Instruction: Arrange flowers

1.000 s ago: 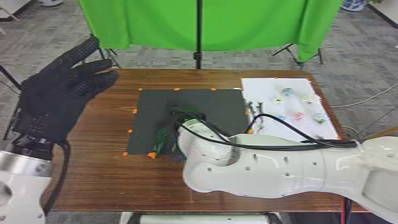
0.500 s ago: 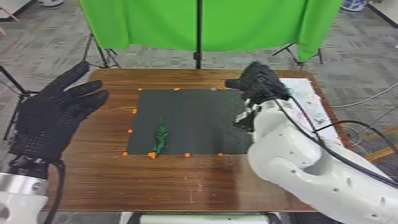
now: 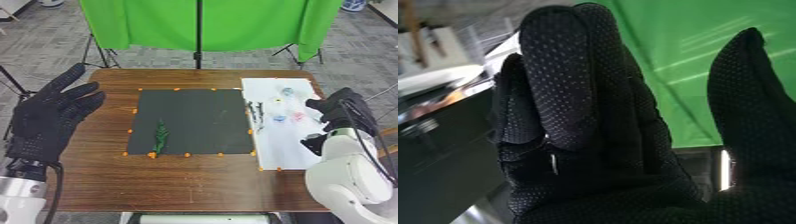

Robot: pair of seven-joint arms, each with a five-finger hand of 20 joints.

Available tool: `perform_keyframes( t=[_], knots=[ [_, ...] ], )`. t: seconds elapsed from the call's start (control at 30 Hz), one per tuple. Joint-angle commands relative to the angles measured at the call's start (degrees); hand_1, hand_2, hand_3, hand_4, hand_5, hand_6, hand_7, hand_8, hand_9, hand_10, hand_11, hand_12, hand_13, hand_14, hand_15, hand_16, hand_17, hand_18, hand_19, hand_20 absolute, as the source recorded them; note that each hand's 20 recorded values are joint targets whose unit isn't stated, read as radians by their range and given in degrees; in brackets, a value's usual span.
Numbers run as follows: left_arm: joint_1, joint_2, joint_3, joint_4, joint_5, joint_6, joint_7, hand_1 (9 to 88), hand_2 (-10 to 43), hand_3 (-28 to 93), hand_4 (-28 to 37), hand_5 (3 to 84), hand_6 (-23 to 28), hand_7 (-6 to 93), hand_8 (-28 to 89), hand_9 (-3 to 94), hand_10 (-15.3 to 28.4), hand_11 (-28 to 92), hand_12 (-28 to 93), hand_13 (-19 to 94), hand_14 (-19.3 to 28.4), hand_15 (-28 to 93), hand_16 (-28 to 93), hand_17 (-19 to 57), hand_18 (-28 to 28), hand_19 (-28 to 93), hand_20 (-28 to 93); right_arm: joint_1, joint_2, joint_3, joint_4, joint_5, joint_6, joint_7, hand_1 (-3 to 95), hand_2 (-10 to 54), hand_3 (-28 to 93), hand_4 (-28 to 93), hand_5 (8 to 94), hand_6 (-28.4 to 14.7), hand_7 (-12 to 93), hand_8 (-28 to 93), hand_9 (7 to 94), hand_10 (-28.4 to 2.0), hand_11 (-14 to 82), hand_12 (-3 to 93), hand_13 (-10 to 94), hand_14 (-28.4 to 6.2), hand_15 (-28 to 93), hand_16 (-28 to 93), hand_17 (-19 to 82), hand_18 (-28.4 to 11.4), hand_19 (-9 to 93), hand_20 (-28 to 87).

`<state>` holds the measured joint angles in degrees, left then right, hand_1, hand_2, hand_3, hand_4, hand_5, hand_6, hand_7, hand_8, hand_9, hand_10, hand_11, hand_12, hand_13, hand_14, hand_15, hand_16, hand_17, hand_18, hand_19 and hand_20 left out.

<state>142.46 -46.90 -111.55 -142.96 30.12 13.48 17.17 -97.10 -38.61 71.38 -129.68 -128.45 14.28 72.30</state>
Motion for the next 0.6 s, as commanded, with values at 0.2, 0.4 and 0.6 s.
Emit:
perform_keyframes(
  t=[0.2,0.4,0.6],
  knots=[
    [2.13,-0.15,0.86,-0.1,-0.26,1.03,1.45,23.1,7.7,76,-25.4,31.0,7.6,15.9,-11,29.4,21.7,28,11,21,28.4,51,-10,-9.7,27.0,59,17,-19.1,0.26,6.25,0.23,-2.24,-2.35,4.58,33.6,-4.7,66,-24,64.1,-8.3,9,-10,83.6,-17.5,21.7,15.3,82,-10.6,59,15,44,-25.5,93,15],
    [2.06,-0.23,1.22,-0.04,-0.21,0.9,1.28,23.1,7.7,76,-25.4,31.0,7.5,16.0,-11,29.3,21.7,29,11,21,28.4,51,-10,-9.7,27.0,58,17,-20.8,1.49,7.35,1.62,-4.21,-2.83,5.41,33.7,-5.6,66,-24,62.5,-8.7,9,-10,83.1,-17.6,21.7,15.3,82,-10.7,59,15,44,-25.5,93,15],
    [1.19,-0.44,1.81,0.29,-0.21,0.98,0.58,23.0,7.6,76,-25.4,31.0,7.6,16.0,-11,29.4,21.8,29,11,21,28.4,51,-10,-9.7,27.1,59,17,-20.04,1.4,7.55,3.66,-1.66,-4.41,4.86,34.1,-6.4,67,-23,58.2,-8.4,8,-10,82.6,-17.4,22.0,15.3,82,-10.7,60,15,44,-25.6,93,15]
  ],
)
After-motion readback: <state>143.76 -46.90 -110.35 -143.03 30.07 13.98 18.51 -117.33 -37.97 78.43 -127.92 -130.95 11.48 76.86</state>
